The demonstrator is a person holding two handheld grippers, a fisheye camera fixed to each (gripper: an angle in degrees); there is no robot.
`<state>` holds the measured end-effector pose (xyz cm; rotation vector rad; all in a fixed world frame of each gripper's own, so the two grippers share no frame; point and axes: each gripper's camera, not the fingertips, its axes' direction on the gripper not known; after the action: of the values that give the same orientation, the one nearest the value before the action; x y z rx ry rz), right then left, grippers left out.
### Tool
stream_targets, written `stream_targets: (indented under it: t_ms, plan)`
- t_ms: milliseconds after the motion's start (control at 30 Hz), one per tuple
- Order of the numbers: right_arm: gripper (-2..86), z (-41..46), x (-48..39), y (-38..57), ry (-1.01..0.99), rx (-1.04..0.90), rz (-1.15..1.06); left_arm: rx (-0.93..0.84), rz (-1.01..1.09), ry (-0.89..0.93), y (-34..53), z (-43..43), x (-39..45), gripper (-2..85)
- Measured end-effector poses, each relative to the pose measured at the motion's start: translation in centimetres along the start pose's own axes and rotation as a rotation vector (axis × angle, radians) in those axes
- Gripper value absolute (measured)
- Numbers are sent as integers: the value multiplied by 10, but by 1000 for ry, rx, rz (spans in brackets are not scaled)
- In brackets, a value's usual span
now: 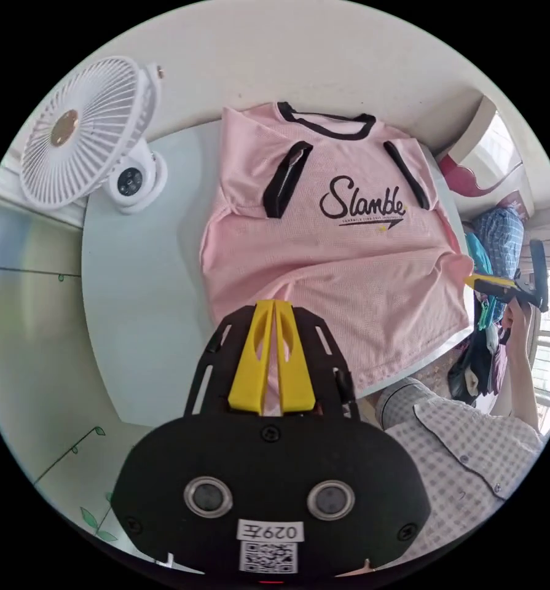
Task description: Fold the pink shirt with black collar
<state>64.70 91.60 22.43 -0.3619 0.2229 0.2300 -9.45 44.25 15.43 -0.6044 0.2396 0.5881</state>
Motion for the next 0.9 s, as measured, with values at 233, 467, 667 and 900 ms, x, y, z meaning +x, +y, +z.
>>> stream_targets:
  t_ms: [233, 467, 667, 900]
  plan:
    - [99, -38, 82, 105, -104, 91, 279, -52, -195, 206, 114, 15, -102, 134]
    - [68, -28, 108, 120, -226, 67, 369, -15, -298, 483, 133, 24, -150, 169]
    - [19, -38, 137, 138, -289, 60, 465, -49, -159, 514, 142, 9, -134, 235]
    - [10, -78, 143, 163, -166, 101, 451, -128, 156, 94, 154, 10, -65, 230]
